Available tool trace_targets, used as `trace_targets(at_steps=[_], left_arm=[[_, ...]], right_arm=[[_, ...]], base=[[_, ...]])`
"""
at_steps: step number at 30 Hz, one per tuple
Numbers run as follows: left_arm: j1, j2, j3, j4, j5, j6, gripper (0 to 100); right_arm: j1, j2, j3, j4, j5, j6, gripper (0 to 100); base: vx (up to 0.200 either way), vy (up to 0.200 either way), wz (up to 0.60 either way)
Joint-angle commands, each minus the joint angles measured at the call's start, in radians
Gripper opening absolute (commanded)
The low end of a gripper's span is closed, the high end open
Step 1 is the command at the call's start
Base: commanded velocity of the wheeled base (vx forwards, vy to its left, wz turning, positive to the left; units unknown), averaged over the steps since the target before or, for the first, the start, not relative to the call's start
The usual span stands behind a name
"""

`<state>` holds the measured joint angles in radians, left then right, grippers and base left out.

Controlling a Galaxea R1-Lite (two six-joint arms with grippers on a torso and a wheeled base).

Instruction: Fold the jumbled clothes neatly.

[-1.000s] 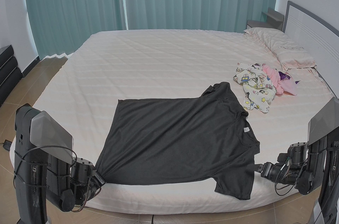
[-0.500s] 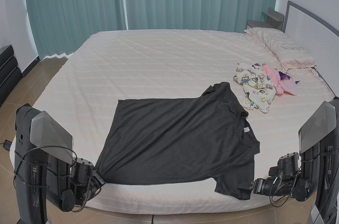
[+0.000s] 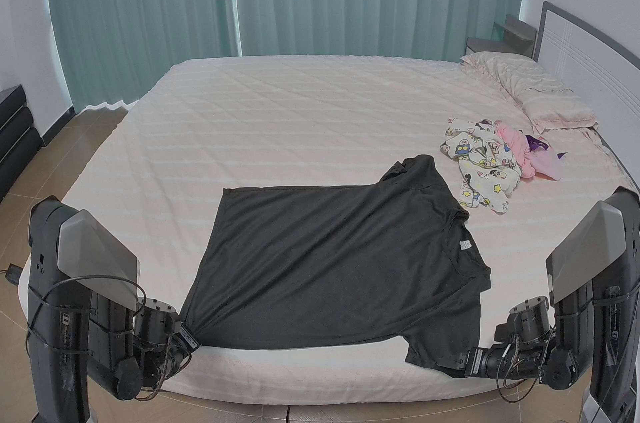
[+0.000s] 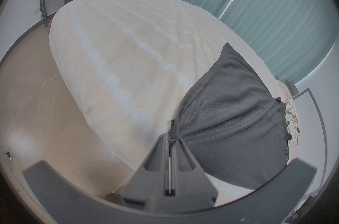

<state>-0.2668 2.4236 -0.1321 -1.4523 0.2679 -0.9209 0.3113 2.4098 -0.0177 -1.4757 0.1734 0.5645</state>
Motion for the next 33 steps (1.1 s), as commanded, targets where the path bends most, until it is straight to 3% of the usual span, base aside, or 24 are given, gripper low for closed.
trace_targets(at_steps=[1,3,4,16,21,27,33], left_arm=[[0.000,0.005,0.000,0.000,0.001,0.000,0],[0.000,0.005,0.000,0.000,0.001,0.000,0],[0.000,0.005,-0.001,0.000,0.001,-0.001,0],[0.000,0.003,-0.001,0.000,0.001,-0.001,0],[0.000,0.003,-0.003,0.000,0.001,-0.001,0],[0.004,0.002,0.000,-0.023,0.001,0.000,0],[-0.006,-0.001,0.068,-0.108,0.004,0.037,0]], right_arm=[[0.034,0.045,0.018,-0.021,-0.041,0.000,100],[0.040,0.052,0.018,-0.031,-0.052,0.000,100],[0.045,0.054,0.018,-0.034,-0.063,0.002,0],[0.034,-0.005,0.018,0.061,-0.074,0.012,0],[0.006,-0.113,0.018,0.186,-0.080,-0.021,0],[-0.041,-0.314,0.018,0.454,-0.077,-0.106,0],[-0.061,-0.377,0.018,0.569,-0.077,-0.169,0]], base=[[0.000,0.000,0.00],[0.000,0.000,0.00],[0.000,0.000,0.00],[0.000,0.000,0.00],[0.000,0.000,0.00],[0.000,0.000,0.00],[0.000,0.000,0.00]])
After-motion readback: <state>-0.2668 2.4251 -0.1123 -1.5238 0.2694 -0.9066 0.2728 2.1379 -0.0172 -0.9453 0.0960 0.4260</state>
